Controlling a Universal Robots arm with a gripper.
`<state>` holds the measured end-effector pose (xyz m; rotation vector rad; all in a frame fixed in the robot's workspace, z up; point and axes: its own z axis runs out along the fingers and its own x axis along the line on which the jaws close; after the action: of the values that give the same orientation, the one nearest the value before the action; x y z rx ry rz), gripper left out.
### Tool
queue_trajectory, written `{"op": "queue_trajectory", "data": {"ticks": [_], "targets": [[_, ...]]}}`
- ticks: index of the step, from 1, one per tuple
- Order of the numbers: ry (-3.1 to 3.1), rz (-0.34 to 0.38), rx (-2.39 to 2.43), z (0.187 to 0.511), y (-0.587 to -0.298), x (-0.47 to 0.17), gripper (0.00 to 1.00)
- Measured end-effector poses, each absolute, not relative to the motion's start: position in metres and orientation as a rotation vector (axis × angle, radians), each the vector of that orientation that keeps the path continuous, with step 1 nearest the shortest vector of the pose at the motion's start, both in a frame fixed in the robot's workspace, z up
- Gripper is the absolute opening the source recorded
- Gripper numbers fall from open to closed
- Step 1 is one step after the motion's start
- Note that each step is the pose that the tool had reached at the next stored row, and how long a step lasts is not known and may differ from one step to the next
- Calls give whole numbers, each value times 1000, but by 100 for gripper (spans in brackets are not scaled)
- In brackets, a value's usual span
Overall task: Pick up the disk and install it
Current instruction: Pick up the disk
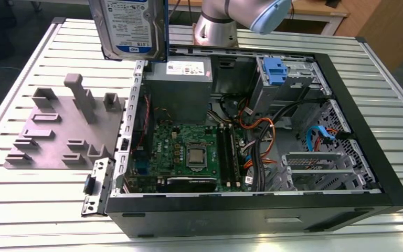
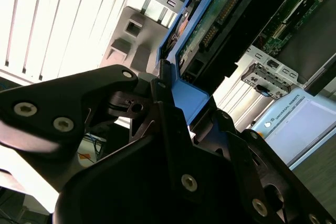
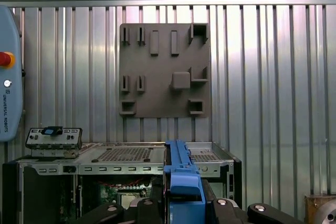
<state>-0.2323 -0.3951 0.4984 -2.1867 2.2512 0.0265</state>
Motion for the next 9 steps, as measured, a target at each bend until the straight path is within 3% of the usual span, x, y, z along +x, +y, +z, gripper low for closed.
{"op": "queue_trajectory", "data": {"ticks": [9], "targets": [[2251,26,-2187,498,-395,-227,36]]}}
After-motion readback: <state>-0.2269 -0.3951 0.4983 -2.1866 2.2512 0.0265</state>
